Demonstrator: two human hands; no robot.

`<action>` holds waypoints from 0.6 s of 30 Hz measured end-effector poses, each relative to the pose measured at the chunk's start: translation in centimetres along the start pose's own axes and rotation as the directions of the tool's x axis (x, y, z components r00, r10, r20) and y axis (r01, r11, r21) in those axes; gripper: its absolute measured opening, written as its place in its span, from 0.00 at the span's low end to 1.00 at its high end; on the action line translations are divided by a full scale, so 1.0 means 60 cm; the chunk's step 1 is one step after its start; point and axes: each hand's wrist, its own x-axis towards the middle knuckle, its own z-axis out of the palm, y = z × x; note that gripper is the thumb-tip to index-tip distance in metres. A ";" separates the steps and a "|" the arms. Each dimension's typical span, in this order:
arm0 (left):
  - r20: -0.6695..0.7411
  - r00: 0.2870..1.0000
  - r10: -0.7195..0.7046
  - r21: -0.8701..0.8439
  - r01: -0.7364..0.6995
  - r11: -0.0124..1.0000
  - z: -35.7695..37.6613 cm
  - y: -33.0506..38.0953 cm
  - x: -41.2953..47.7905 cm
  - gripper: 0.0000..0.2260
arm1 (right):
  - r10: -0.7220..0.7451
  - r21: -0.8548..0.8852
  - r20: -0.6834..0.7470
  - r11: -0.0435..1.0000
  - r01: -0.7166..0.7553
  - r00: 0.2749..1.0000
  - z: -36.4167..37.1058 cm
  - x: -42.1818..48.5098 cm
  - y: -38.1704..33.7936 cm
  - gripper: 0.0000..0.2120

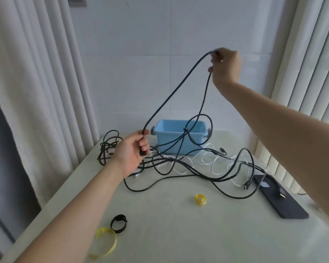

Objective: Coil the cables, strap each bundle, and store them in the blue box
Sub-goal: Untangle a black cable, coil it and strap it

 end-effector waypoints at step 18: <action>0.129 0.990 -0.065 -0.356 0.107 0.928 -0.006 -0.059 0.009 0.12 | 0.420 -0.038 0.353 0.899 -0.436 0.836 0.007 -0.247 0.187 0.14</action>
